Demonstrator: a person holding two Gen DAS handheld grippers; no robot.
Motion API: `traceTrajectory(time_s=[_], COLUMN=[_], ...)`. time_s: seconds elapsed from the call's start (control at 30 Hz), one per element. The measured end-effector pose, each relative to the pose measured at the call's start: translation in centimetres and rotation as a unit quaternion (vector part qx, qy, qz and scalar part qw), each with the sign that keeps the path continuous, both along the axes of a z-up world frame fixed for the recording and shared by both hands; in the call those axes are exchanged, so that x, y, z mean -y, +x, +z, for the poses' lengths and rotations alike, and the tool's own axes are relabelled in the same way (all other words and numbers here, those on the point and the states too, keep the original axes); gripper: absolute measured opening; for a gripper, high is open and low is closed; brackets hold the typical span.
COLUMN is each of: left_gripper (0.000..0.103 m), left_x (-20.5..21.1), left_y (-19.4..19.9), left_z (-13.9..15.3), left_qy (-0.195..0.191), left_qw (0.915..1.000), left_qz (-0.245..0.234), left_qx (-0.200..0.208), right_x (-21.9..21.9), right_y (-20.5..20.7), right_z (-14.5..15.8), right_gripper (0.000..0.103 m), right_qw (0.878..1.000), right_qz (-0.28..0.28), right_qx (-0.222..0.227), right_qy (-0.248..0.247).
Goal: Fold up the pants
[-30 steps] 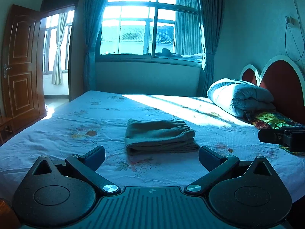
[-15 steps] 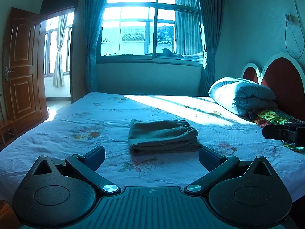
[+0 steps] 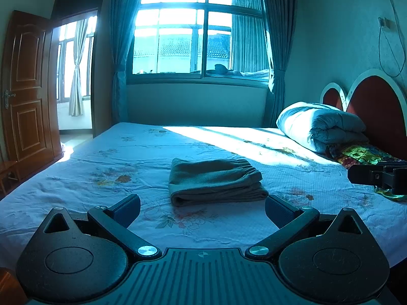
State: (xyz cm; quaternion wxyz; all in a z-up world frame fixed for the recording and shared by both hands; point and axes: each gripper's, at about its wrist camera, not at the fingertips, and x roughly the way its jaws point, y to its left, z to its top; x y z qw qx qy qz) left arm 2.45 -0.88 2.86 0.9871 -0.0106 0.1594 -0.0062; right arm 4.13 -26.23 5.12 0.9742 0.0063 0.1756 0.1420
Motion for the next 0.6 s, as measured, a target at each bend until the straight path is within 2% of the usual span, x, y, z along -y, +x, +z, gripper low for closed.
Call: traceTrajectory(time_s=[0.6], left_gripper=[0.103], left_x=[-0.06], left_y=[-0.17], left_z=[-0.06], left_qy=[-0.005], left_qw=[1.0000], left_qz=[0.000], left_qx=[0.003], right_x=[-0.30], right_y=[-0.27], right_z=[-0.01], right_gripper=[0.097], right_qw=[1.000], right_qz=[0.001], right_qx=[0.000], right_qy=[-0.002])
